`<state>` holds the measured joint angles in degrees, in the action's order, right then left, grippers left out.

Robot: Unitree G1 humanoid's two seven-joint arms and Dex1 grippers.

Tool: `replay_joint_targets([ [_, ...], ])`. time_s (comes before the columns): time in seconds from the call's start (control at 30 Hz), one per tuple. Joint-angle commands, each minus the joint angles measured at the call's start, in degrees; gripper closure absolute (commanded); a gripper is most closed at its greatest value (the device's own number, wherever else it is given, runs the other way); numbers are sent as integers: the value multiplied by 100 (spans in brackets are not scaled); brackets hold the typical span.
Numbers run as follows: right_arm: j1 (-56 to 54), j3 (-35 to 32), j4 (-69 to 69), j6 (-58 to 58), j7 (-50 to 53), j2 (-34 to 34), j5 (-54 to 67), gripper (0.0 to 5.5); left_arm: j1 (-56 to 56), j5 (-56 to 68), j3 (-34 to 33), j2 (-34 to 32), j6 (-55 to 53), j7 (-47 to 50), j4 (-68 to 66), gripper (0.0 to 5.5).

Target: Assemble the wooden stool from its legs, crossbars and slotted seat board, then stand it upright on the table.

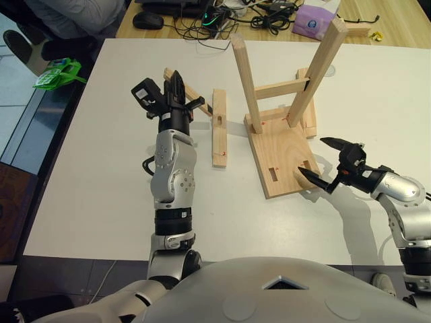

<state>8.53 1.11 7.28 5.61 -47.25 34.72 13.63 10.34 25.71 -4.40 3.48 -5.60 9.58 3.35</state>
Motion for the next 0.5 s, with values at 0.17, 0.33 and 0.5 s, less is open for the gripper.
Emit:
replay_joint_targets([
  [0.17, -204, 39, -17, -2, -34, -3, -33, 10, 26, 554, -90, 771, 241, -219, -715, 509],
  [0.33, -218, 44, -29, -10, -28, -24, -33, 10, 140, 854, -77, 789, 237, -224, -924, 509],
  [0.5, -231, 76, -2, 6, -29, -49, -35, 10, 180, 1007, -87, 768, 250, -204, -1034, 509],
])
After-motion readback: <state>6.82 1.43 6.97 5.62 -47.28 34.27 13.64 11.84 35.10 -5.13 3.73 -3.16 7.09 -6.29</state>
